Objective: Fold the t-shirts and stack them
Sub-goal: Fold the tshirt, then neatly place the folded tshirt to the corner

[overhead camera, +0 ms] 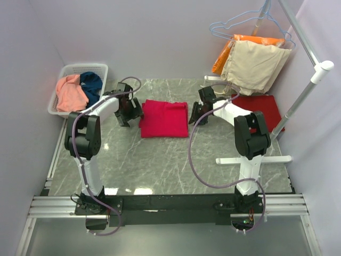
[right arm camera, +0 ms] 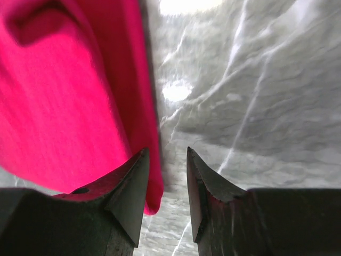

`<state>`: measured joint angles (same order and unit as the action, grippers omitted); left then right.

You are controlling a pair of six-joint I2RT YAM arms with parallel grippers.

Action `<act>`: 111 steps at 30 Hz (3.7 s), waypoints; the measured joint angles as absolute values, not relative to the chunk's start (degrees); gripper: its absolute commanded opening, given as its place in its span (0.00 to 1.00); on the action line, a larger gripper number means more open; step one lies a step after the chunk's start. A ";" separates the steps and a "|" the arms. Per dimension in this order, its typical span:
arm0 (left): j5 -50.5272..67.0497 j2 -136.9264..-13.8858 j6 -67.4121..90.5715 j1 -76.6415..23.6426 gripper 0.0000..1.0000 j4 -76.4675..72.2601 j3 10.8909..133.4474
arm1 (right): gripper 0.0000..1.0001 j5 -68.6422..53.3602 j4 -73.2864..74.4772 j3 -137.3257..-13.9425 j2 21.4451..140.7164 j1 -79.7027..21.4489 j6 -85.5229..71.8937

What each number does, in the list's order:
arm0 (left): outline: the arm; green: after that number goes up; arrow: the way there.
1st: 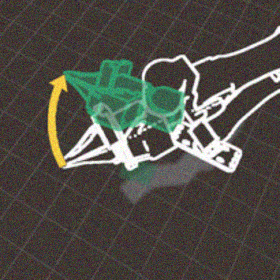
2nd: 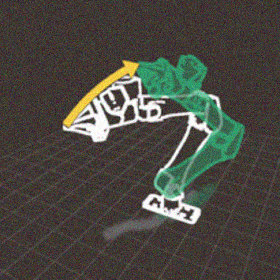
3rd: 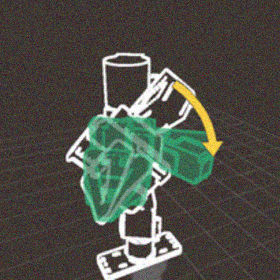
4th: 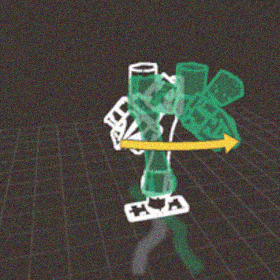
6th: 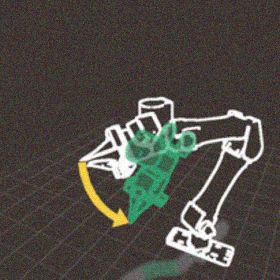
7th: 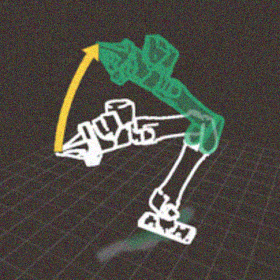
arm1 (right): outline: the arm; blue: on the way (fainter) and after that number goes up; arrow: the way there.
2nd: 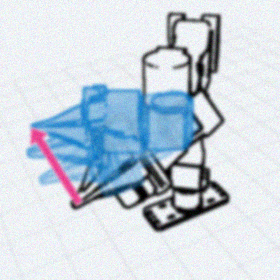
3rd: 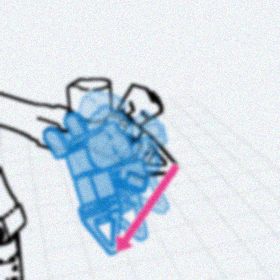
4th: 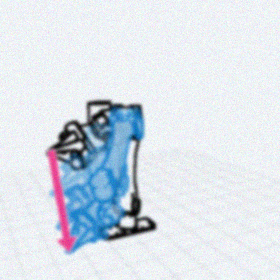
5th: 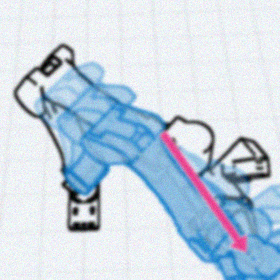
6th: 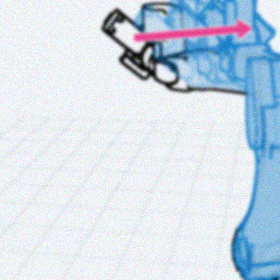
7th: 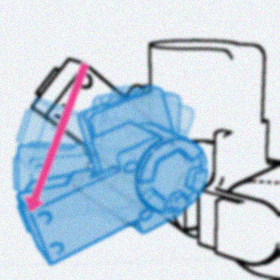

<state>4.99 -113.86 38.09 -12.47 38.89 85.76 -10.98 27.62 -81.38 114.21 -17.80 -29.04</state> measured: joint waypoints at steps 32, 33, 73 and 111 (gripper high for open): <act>15.66 -111.61 42.48 -11.55 0.86 18.17 75.53 | 0.71 -16.40 17.28 -75.29 112.53 -17.80 -27.53; 15.62 -111.66 42.46 -11.55 0.86 18.31 75.68 | 0.70 -16.03 17.32 -75.55 112.53 -17.80 -27.53; 18.09 -116.86 42.94 -11.33 0.85 20.38 81.03 | 0.53 -20.51 16.49 -83.02 120.07 -18.02 -27.75; 23.57 -116.44 37.91 -11.33 0.87 23.81 80.84 | 0.00 -6.94 33.50 -90.43 120.33 -16.43 -27.11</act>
<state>23.57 -116.44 37.91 -11.33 23.81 80.84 -6.94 33.50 -90.43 120.33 -16.43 -27.11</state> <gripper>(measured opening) 0.868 0.031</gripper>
